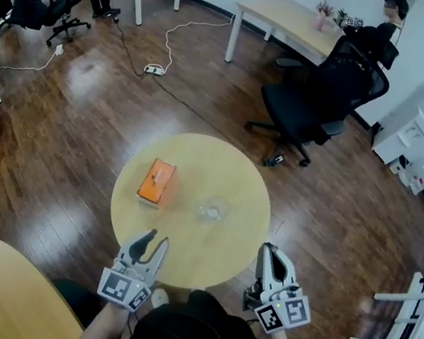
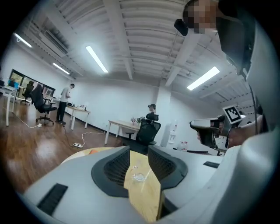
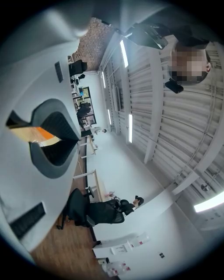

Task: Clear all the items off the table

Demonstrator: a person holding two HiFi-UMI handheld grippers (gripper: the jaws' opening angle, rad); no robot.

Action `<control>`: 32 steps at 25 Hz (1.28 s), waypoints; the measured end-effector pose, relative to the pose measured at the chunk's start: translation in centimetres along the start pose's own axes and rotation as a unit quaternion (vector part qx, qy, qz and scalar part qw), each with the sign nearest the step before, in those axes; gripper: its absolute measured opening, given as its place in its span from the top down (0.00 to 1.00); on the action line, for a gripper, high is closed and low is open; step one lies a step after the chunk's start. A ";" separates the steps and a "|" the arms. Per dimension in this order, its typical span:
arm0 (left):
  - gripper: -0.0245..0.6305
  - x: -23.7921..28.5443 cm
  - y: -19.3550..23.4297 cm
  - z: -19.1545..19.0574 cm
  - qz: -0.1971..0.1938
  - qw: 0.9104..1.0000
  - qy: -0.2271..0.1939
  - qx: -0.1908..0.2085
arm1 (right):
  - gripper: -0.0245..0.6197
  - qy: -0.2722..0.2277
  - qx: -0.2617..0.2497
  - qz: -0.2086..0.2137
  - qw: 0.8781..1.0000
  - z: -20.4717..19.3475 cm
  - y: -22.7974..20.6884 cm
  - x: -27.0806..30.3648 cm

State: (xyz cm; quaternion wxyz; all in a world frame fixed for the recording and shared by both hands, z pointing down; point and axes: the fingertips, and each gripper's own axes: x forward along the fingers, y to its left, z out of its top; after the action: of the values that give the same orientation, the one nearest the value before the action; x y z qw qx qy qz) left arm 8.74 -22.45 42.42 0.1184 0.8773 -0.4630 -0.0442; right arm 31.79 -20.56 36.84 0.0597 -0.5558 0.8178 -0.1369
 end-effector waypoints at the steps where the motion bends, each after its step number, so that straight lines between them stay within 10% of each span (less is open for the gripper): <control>1: 0.76 1.1 -0.2 -0.9 0.001 1.000 0.008 0.006 | 0.96 -0.001 0.003 -0.002 1.000 -0.2 -0.7 0.1; 16: 0.76 14.2 2.7 -15.0 0.064 0.982 0.152 0.089 | 0.96 0.096 0.053 -0.015 0.994 -6.3 -11.7 3.1; 32: 0.76 20.0 5.3 -17.7 0.109 0.982 0.111 0.106 | 0.96 0.178 0.072 -0.027 0.981 -11.6 -16.2 2.4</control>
State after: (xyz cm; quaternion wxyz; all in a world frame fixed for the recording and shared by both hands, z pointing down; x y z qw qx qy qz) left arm 19.16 -38.82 61.51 0.0790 0.8283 -0.5423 0.1162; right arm 42.46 -26.54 52.76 -0.0504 -0.5387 0.7882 -0.2933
